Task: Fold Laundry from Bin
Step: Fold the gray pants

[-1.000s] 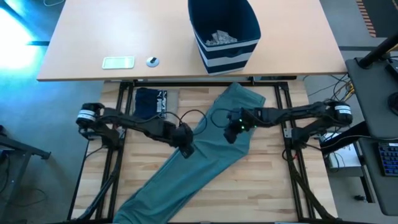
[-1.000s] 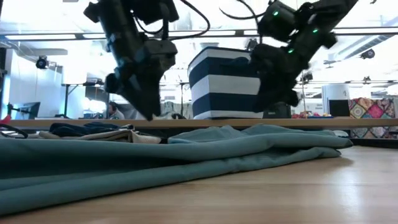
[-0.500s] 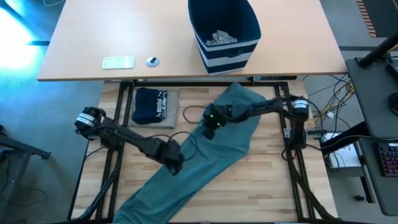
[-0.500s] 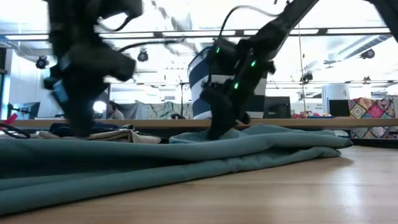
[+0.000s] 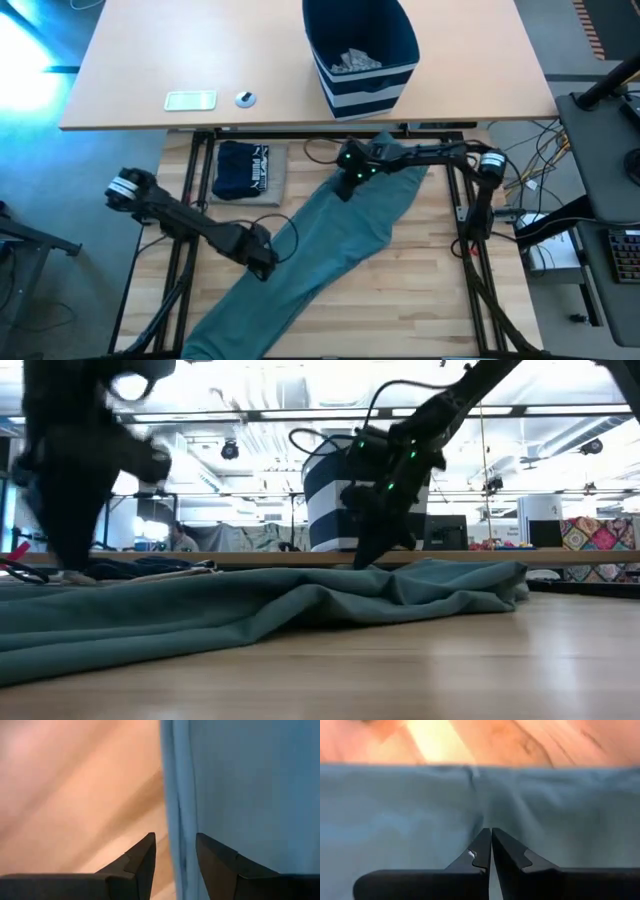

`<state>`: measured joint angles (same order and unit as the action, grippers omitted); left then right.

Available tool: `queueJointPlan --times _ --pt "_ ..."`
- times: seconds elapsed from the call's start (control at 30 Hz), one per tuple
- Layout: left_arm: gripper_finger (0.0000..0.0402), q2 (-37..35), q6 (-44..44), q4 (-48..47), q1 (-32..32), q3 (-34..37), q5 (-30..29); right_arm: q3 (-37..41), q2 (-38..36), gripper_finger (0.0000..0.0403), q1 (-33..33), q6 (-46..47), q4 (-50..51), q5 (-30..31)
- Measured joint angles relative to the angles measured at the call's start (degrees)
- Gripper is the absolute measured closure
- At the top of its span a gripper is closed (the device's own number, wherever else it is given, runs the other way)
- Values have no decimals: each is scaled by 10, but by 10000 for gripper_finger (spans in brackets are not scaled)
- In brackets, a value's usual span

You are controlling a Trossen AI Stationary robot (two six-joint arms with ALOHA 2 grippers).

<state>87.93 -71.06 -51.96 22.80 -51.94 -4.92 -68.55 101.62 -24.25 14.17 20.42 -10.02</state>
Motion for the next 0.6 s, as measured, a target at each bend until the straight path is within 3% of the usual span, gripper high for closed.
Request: queueJointPlan --times 0.13,0.23,0.33,0.47,0.6 --pt "276 -50 9 -84 1 -26 -34 2 -54 390 2 -32 74 1" --pt "276 -85 22 -49 6 -32 -42 23 -91 390 -2 -42 113 63" --pt "276 -90 40 49 21 -27 -63 64 -122 390 -27 -36 127 120" --pt "276 -49 46 159 37 -10 -66 131 -143 390 -82 -21 106 141" --pt "276 36 61 174 48 -6 -25 187 -131 390 -141 -3 29 141"
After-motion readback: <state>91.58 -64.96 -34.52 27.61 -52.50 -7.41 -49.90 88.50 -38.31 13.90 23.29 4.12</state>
